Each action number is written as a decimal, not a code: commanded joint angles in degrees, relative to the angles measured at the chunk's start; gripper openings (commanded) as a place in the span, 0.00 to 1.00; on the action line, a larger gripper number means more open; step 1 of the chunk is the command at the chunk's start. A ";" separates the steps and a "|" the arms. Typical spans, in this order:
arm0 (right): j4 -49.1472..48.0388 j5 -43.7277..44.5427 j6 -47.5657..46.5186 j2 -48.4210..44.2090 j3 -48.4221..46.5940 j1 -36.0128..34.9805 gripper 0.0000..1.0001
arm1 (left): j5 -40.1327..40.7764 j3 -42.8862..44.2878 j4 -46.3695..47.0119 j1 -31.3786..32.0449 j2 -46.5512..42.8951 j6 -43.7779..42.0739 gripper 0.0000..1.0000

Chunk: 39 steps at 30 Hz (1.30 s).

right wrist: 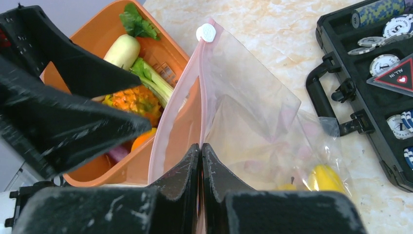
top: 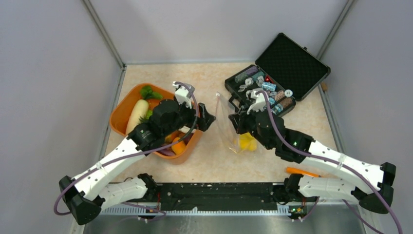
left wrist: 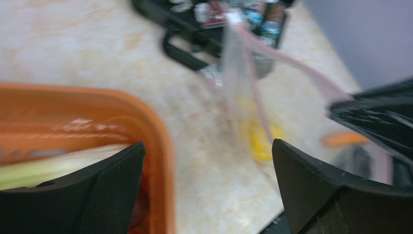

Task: Place the food in the zip-top bag and seal the zipper
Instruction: Pick up the fake vegetable from the bin.

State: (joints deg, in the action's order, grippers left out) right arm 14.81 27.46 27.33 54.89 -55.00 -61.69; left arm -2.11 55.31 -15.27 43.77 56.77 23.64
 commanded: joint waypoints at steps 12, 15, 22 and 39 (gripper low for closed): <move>-1.30 -0.09 1.09 -2.55 1.53 -0.05 0.05 | 22.15 -5.53 -6.67 -21.34 -6.47 -13.93 0.99; -1.03 -0.05 0.72 -3.06 1.71 -0.02 0.05 | 22.23 -8.26 -1.18 -25.64 -5.27 -17.95 0.99; -0.09 -0.65 -0.56 -4.40 0.87 -0.03 0.05 | 12.27 -5.83 0.67 -33.83 4.06 -28.64 0.99; 0.50 -0.23 -1.16 -8.34 2.31 -0.02 0.06 | 35.86 -2.40 12.90 -37.60 26.68 -45.22 0.99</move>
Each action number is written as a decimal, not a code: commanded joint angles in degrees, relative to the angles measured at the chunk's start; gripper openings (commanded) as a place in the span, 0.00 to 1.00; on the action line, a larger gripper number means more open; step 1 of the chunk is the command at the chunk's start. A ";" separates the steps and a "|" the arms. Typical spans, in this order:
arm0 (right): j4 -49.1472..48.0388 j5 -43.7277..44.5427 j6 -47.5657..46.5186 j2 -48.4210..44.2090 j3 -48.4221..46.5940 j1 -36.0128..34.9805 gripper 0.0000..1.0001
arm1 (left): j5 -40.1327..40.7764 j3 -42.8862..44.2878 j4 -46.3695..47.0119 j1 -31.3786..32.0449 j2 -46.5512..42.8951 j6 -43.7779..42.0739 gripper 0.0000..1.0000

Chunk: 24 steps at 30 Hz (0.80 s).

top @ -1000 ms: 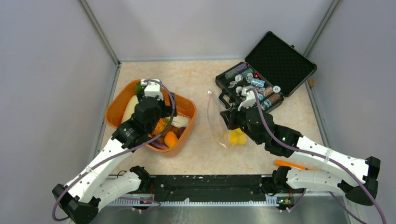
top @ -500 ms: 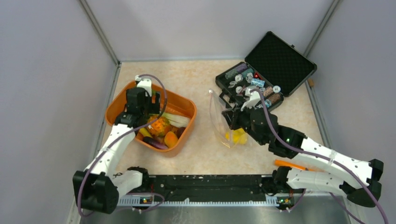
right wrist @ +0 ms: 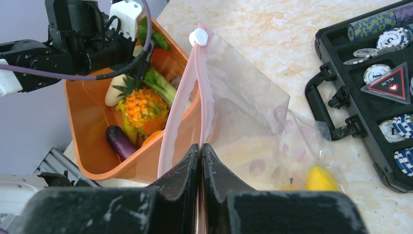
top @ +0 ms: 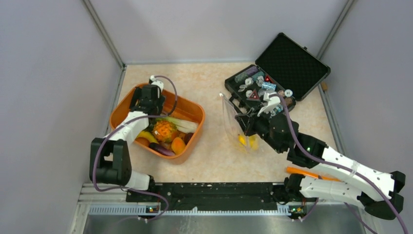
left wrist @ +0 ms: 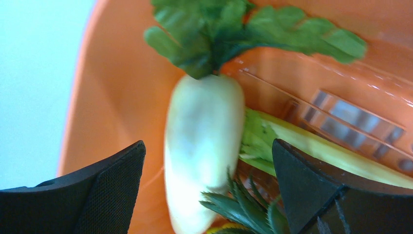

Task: Place the food in the zip-top bag and seal the zipper
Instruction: Pick up the fake vegetable from the bin.

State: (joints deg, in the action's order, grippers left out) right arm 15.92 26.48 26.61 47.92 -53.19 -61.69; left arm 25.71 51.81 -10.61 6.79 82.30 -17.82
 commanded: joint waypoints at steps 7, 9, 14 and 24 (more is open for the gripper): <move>-0.77 1.38 -0.14 -1.66 0.81 -0.01 0.06 | 10.50 0.27 13.40 -0.72 6.02 -7.58 0.97; -0.64 1.53 -0.01 -1.59 0.81 -0.09 0.06 | 10.19 -0.84 15.51 -0.72 6.48 -7.80 0.97; -0.54 1.66 0.03 -1.32 0.60 -0.03 0.06 | 10.75 -2.11 18.96 -0.72 8.27 -8.36 0.97; -0.44 1.45 0.28 -0.98 0.51 -0.01 0.06 | 12.11 -4.14 24.17 -0.81 10.58 -6.39 0.86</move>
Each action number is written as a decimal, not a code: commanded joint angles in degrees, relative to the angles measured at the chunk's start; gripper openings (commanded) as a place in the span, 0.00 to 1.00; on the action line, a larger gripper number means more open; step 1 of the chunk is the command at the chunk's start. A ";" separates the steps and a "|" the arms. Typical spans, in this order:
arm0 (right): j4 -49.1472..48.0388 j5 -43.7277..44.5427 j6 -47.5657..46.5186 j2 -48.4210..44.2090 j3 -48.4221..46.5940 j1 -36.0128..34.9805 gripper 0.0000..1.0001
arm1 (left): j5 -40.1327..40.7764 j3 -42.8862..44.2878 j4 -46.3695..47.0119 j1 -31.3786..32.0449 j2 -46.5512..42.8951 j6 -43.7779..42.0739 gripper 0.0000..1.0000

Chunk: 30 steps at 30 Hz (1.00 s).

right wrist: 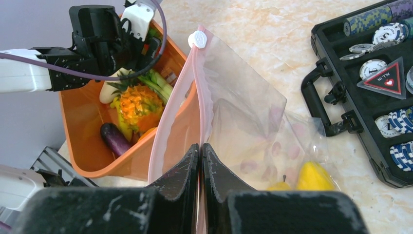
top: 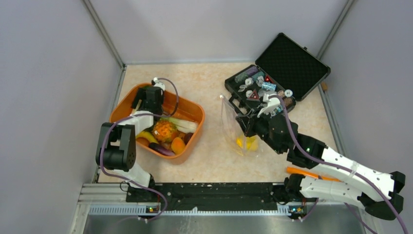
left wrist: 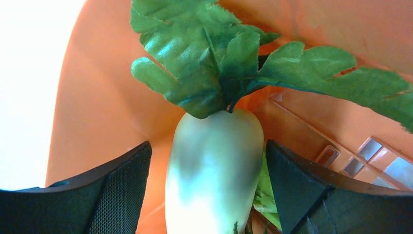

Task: Place the food in the zip-top bag and seal the zipper
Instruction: Pick up the fake vegetable from the bin.

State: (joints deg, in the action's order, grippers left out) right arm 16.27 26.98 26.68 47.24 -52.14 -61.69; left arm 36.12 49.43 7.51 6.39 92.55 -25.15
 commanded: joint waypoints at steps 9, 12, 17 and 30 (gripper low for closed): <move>-0.46 0.91 0.59 -0.60 -0.51 -0.01 0.06 | 3.03 -3.78 6.88 -0.33 -0.33 4.26 0.53; -0.61 0.77 0.62 -0.61 -0.50 -0.04 0.06 | 3.17 -4.99 7.65 -0.25 -2.64 4.18 0.44; -1.26 0.35 1.09 -0.51 -0.25 -0.02 0.06 | -0.16 -4.43 4.62 0.60 -9.83 6.63 0.35; -1.92 0.09 1.97 0.57 -0.01 -0.03 0.06 | -19.55 -6.70 2.13 0.73 -35.27 22.29 0.37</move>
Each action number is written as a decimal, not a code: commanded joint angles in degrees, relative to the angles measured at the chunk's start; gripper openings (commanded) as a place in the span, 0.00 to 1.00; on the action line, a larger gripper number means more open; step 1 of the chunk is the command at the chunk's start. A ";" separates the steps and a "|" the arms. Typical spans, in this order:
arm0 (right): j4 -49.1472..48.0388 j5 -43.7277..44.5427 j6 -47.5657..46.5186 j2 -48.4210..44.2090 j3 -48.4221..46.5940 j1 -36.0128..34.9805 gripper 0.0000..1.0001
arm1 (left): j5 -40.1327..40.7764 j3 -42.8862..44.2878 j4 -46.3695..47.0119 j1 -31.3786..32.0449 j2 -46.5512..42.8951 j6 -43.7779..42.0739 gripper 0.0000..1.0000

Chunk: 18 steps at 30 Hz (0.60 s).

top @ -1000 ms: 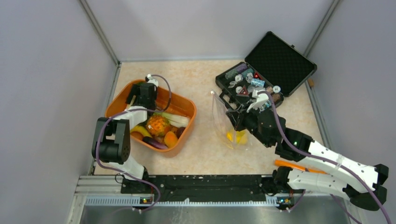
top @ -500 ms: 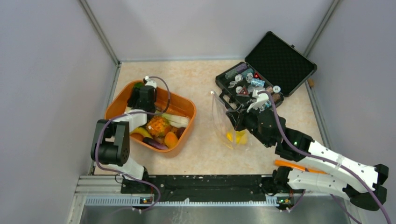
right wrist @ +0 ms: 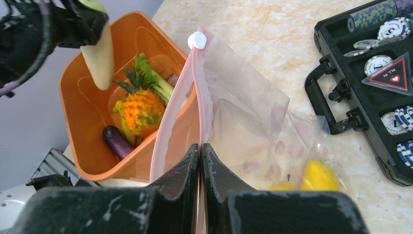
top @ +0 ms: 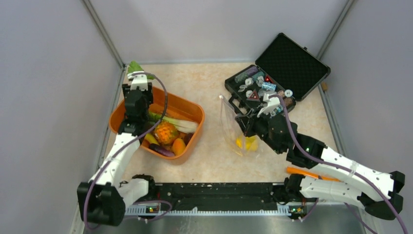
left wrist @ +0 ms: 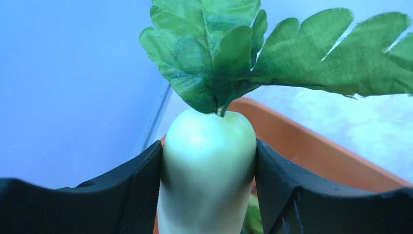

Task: Place the food in the zip-top bag and seal the zipper
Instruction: Pick up the fake vegetable from the bin.

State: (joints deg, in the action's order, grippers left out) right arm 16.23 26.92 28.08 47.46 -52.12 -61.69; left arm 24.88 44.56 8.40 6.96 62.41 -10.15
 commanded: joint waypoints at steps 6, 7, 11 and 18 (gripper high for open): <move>-1.95 -0.49 1.13 0.88 -0.05 -0.02 0.06 | -12.33 -2.69 1.43 0.16 -9.75 9.99 0.37; -1.97 -0.54 1.16 0.97 0.04 -0.01 0.06 | -12.81 -2.68 1.35 0.20 -10.28 10.86 0.37; -2.09 -0.48 1.11 1.19 -0.08 -0.01 0.06 | -17.22 -2.96 1.22 0.16 -13.16 15.24 0.37; -2.81 -0.53 1.09 2.45 -0.31 -0.02 0.06 | -32.14 -3.57 5.80 0.16 -19.83 26.91 0.38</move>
State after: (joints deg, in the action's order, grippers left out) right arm 15.79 26.63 28.77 49.17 -52.10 -61.69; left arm 3.40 41.01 7.94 7.01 45.95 8.71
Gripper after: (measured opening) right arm 0.058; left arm 0.642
